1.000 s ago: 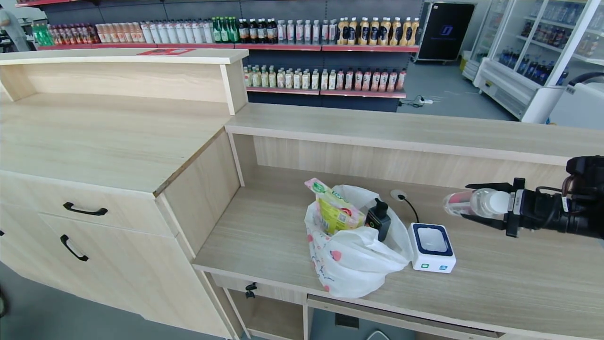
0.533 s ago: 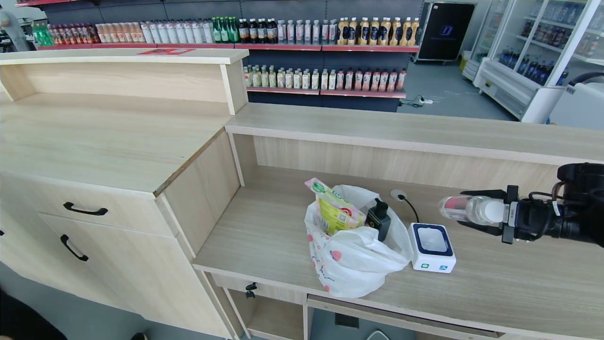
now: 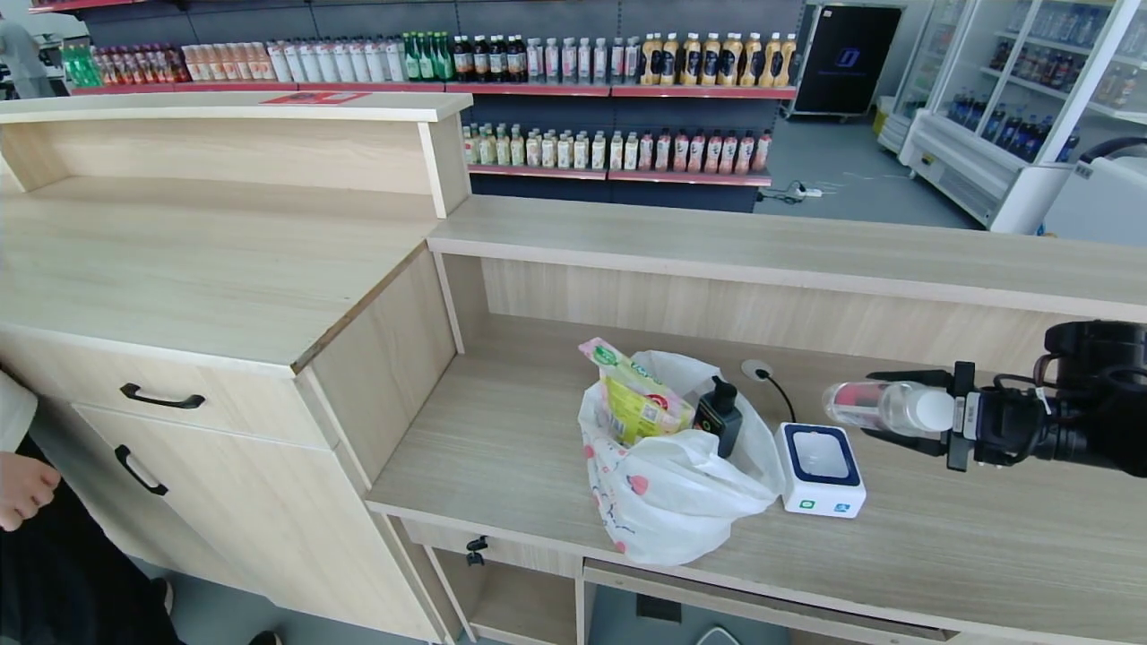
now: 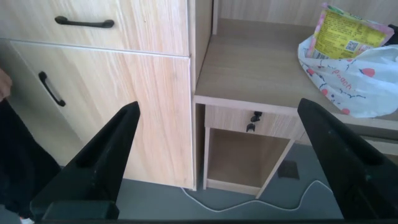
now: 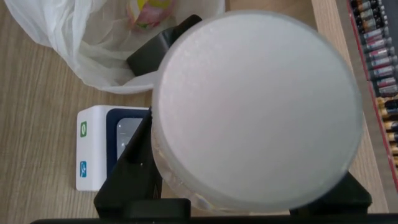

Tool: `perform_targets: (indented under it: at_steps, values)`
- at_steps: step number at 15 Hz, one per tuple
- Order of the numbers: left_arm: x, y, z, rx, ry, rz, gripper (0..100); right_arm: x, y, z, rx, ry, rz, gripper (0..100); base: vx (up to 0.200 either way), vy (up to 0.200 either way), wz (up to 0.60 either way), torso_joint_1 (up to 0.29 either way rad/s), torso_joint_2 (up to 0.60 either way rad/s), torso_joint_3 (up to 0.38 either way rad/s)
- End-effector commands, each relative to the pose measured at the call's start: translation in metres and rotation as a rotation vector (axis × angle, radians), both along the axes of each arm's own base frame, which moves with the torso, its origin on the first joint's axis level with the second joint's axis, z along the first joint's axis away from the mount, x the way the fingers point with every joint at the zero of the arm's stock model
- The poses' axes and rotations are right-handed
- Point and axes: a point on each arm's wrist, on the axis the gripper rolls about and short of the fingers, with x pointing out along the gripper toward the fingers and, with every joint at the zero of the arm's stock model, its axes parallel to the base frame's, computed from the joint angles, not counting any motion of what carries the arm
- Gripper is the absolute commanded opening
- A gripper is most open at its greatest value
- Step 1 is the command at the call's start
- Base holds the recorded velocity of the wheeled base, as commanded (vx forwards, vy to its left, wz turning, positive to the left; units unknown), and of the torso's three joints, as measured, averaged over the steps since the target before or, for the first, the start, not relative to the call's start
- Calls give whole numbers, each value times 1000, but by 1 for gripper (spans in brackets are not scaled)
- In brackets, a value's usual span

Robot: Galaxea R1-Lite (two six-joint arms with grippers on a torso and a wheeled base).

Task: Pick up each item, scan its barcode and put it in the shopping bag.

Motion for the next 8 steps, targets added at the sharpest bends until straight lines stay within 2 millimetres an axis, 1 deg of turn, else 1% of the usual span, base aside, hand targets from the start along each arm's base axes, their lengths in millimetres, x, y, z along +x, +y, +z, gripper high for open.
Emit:
perform_targets:
  at_steps: [1, 8]
  values:
    - [0, 0, 0, -1, 1, 0, 100, 3, -1, -6, 6, 14, 3, 0, 0, 0, 0, 0, 0, 0]
    - [0, 0, 0, 1, 1, 0, 100, 2, -1, -7, 12, 19, 9, 0, 0, 0, 0, 0, 0, 0]
